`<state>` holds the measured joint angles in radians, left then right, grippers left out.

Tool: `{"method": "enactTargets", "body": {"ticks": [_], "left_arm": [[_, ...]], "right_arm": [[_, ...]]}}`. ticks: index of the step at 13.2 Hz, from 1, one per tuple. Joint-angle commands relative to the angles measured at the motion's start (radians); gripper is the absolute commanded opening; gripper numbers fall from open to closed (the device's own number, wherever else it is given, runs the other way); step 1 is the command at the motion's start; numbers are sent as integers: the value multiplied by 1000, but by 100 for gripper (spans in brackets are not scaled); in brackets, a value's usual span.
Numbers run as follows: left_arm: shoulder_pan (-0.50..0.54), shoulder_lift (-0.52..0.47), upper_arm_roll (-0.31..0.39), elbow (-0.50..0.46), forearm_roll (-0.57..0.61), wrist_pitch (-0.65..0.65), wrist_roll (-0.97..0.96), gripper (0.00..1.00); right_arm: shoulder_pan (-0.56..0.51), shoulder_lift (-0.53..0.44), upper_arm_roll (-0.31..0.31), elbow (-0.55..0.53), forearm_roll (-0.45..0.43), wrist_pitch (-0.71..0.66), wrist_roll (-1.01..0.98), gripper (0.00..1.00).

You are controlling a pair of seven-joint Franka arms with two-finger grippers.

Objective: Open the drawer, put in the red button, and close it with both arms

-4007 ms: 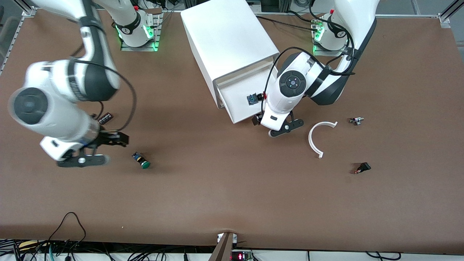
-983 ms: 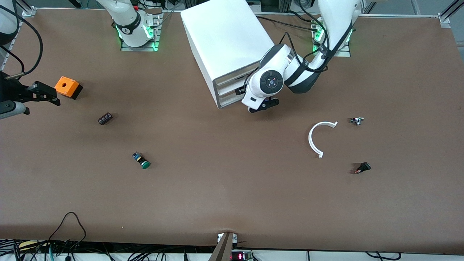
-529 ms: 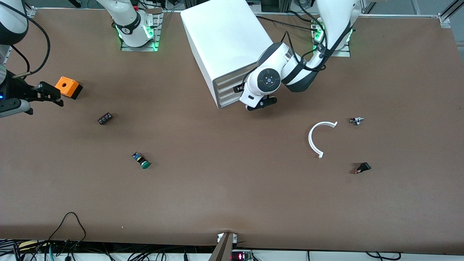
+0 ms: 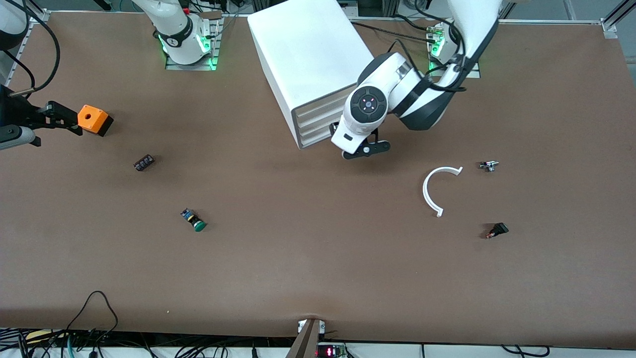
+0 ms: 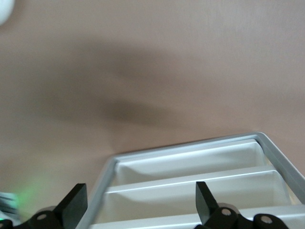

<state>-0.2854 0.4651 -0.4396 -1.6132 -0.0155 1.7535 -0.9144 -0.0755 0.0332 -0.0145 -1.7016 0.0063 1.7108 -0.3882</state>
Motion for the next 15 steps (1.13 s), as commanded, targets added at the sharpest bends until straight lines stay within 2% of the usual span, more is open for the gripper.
{"method": "enactTargets", "body": {"ticks": [1,3,6,10,12,13,15], "left_arm": [[69,-3,1,65,61,-94,135,100],[104,-46,-4,70,172,-103,228,100],[196,-83,-4,110,177,-146,391,100],[311,-114,-1,249,175,-276,593,100],[336,-190,45,230,155,-273,693,100],[351,-239,70,189,113,-270,735,100],[355,-353,189,74,-5,-192,802,100]], "right_arm": [[-1,-13,1,11,6,-31,-9,100],[-1,-7,1,33,4,-46,-9,100],[-1,-4,1,34,4,-46,-11,100],[-1,-3,1,40,4,-46,-9,100],[-1,-4,1,42,1,-46,-11,100],[-1,-4,2,42,1,-46,-11,100],[-1,-4,4,42,-3,-46,-11,100]]}}
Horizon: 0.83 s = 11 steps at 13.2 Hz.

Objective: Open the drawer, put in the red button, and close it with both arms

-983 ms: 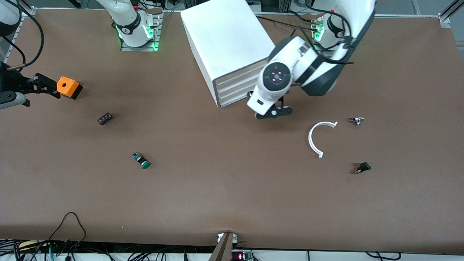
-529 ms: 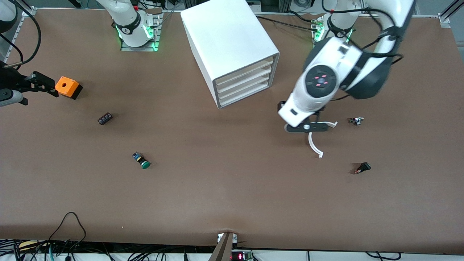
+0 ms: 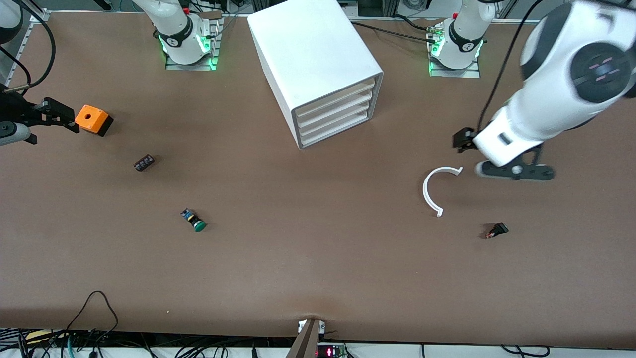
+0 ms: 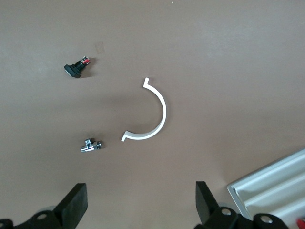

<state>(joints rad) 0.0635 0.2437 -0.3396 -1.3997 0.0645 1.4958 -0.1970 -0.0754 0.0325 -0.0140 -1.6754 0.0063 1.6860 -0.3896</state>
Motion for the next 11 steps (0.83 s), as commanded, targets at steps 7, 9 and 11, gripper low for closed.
{"method": "enactTargets", "body": {"ticks": [7,9,11], "left_arm": [[-77,-294,238,-338,-68,201,194,100],[-77,-284,216,-334,-52,204,182,100],[-77,-284,211,-335,-25,202,183,100]], "right_arm": [[2,-3,6,22,-5,-22,-9,100],[2,-3,6,23,-5,-22,-8,100],[2,-2,6,23,-5,-22,-8,100]]}}
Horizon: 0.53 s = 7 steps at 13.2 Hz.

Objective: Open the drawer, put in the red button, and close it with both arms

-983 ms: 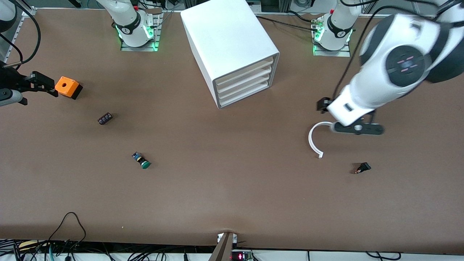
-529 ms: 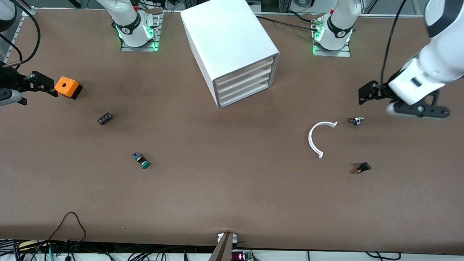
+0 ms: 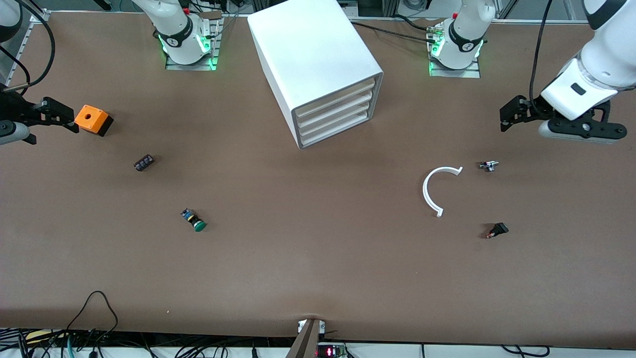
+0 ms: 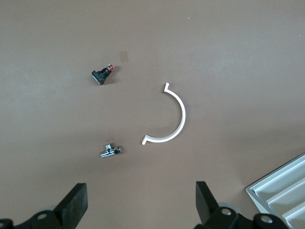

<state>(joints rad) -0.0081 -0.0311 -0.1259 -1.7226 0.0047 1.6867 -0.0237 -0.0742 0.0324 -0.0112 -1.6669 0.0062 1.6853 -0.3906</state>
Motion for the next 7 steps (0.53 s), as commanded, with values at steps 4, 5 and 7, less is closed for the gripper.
{"method": "enactTargets", "body": {"ticks": [4,5,7], "left_arm": [[-4,-1,-1,4,37,7,18,100],[-4,0,-1,8,37,7,18,100],[-7,0,-8,11,37,4,8,100]], "right_arm": [[2,-2,3,15,-5,-21,-8,100],[2,-2,3,15,-5,-21,-8,100],[2,-3,5,15,-5,-21,-7,100]]}}
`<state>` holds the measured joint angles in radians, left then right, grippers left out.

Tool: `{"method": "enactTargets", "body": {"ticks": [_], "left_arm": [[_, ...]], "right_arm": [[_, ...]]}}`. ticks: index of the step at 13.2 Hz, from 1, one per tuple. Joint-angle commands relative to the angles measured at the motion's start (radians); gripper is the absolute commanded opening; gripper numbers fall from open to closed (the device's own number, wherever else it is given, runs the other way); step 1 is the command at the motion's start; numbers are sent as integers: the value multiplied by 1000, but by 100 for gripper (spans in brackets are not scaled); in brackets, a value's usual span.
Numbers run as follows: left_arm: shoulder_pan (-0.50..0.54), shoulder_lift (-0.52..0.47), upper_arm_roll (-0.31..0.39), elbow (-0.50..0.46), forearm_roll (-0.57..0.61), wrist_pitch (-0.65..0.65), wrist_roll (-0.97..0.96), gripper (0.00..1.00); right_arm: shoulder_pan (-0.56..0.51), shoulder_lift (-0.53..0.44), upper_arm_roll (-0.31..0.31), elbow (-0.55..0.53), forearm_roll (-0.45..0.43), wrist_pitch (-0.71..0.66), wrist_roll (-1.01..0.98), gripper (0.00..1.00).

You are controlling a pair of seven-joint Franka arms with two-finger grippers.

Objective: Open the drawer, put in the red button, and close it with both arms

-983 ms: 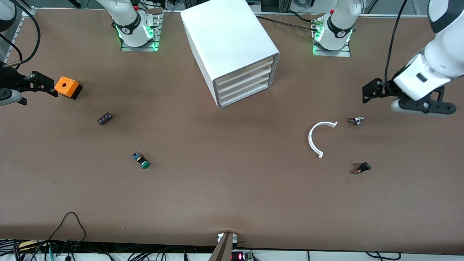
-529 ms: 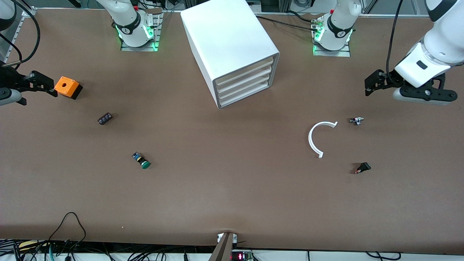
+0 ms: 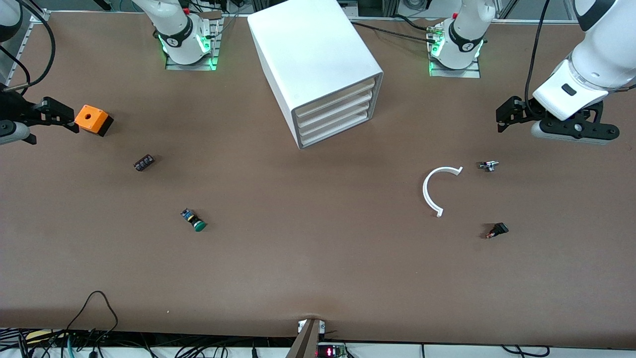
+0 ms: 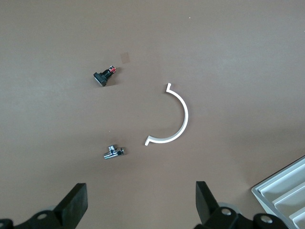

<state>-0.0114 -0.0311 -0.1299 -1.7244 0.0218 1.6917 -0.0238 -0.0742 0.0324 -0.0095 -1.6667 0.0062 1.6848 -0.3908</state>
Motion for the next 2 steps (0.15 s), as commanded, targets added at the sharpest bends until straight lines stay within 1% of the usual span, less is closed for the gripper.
{"method": "enactTargets", "body": {"ticks": [1,2], "left_arm": [[-4,0,-17,14,18,-1,10,100],[-4,0,-19,14,18,-1,10,100]], "right_arm": [[2,-2,3,15,-5,-20,-7,100],[2,-3,5,15,-5,-20,-7,100]]}}
